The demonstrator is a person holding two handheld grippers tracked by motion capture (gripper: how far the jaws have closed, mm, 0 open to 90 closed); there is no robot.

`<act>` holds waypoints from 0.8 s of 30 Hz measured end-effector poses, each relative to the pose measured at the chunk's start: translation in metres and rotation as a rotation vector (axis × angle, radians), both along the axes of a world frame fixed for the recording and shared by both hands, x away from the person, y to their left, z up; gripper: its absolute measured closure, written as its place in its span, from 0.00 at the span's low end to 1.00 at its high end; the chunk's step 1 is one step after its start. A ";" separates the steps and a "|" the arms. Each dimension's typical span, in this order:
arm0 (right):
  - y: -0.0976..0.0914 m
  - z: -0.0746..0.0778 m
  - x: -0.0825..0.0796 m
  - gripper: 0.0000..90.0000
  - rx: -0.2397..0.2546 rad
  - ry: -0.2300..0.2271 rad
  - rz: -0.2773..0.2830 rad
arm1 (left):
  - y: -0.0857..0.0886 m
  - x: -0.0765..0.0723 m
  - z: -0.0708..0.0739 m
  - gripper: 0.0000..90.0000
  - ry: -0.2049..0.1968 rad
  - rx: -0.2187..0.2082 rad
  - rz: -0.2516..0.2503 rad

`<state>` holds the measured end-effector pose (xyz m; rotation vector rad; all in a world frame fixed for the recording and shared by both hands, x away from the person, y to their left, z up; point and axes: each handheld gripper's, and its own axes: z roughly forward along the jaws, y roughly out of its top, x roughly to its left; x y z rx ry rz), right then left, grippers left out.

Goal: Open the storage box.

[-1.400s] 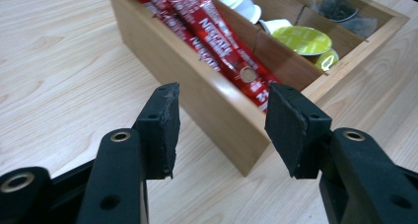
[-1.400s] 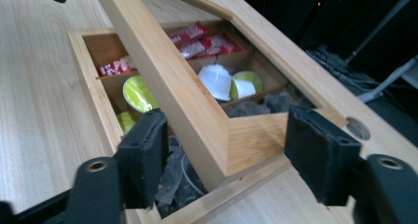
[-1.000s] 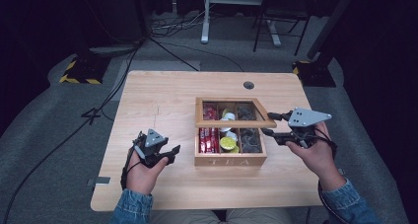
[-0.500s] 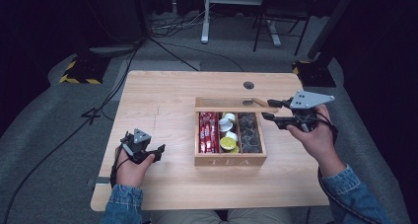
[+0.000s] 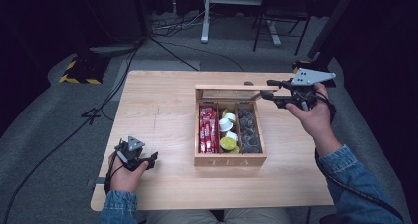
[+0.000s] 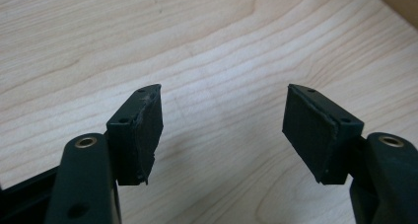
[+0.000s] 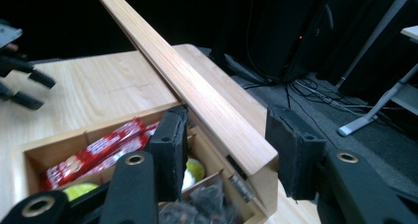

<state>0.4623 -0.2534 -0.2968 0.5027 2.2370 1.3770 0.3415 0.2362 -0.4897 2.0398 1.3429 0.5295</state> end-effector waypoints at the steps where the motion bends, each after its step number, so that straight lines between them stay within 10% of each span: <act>1: 0.000 0.002 0.003 0.58 0.005 -0.001 -0.002 | 0.001 -0.001 -0.001 0.35 0.000 0.013 -0.005; 24: 0.007 0.019 0.061 0.56 0.070 0.013 -0.082 | 0.007 0.009 -0.014 0.31 -0.011 -0.020 -0.012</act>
